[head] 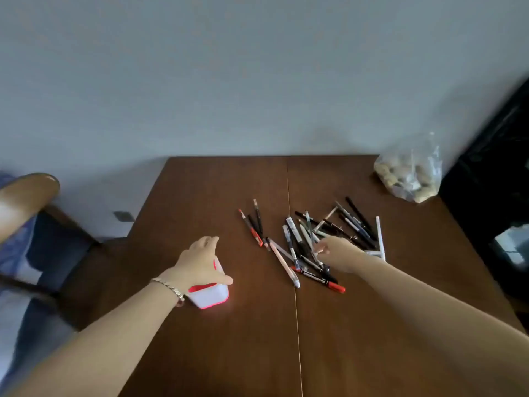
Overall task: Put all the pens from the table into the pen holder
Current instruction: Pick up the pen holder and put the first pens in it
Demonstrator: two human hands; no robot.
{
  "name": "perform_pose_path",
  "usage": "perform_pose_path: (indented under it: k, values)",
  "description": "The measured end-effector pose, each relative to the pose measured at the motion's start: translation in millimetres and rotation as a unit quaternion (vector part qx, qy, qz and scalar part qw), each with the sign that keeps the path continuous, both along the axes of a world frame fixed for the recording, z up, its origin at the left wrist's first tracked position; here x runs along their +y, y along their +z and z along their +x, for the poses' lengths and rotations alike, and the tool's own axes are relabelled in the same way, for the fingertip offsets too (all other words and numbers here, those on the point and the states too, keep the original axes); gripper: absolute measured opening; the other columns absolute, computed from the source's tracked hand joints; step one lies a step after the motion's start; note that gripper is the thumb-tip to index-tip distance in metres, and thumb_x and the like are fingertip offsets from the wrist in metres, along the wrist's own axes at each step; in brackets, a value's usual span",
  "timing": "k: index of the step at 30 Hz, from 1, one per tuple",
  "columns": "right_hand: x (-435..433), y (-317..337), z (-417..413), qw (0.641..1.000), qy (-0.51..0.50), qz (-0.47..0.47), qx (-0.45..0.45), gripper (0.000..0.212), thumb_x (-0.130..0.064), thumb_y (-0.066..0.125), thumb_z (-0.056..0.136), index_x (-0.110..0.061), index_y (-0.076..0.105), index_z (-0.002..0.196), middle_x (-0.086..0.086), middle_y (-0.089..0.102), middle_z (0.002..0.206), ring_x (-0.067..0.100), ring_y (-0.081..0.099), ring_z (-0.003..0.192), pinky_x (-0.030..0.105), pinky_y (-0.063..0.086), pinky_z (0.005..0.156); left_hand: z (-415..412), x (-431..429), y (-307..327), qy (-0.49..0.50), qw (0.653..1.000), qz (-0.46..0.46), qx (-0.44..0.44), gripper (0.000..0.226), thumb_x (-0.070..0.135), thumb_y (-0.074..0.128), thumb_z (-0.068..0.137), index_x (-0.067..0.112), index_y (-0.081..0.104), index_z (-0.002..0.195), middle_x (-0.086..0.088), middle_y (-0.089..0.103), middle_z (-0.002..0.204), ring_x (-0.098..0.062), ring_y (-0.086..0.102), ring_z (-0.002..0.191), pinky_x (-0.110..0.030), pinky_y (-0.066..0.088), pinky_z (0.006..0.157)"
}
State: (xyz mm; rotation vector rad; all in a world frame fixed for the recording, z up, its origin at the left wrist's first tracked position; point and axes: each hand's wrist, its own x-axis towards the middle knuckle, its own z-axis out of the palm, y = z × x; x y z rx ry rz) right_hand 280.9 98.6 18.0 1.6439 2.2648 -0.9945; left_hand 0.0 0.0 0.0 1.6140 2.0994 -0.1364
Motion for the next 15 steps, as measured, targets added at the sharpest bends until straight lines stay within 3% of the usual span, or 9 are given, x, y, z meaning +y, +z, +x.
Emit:
perform_pose_path:
  k: [4,9,15]
  values:
    - [-2.4,-37.4,-11.0,0.998,-0.018,-0.011,-0.051,0.032,-0.014,0.044,0.089,-0.013,0.059,0.117,0.011,0.062,0.121,0.030,0.058,0.110,0.037,0.049,0.092,-18.8,-27.3,-31.5,0.017,0.999,0.007,0.046,0.106,0.043,0.078,0.064,0.015,0.012,0.143,-0.007,0.021,0.152,-0.026,0.021,0.139,-0.046,0.035,0.107]
    - [7.8,-72.3,-47.0,0.996,-0.075,0.031,-0.041,0.030,-0.012,0.045,0.091,-0.008,0.055,0.118,0.014,0.061,0.117,0.033,0.059,0.104,0.037,0.049,0.081,-17.9,-38.2,-51.2,0.084,0.988,0.120,-0.047,0.097,0.033,0.083,0.058,0.017,0.029,0.137,-0.007,0.039,0.140,-0.026,0.035,0.128,-0.041,0.043,0.099]
    - [27.5,-102.2,-86.9,0.989,-0.100,0.041,-0.104,0.034,-0.004,0.048,0.089,-0.007,0.042,0.123,0.015,0.056,0.123,0.038,0.055,0.112,0.049,0.050,0.089,0.1,-39.3,-64.9,0.066,0.983,0.161,-0.066,0.097,0.037,0.085,0.055,0.025,0.032,0.136,-0.005,0.036,0.138,-0.022,0.038,0.124,-0.033,0.053,0.087]
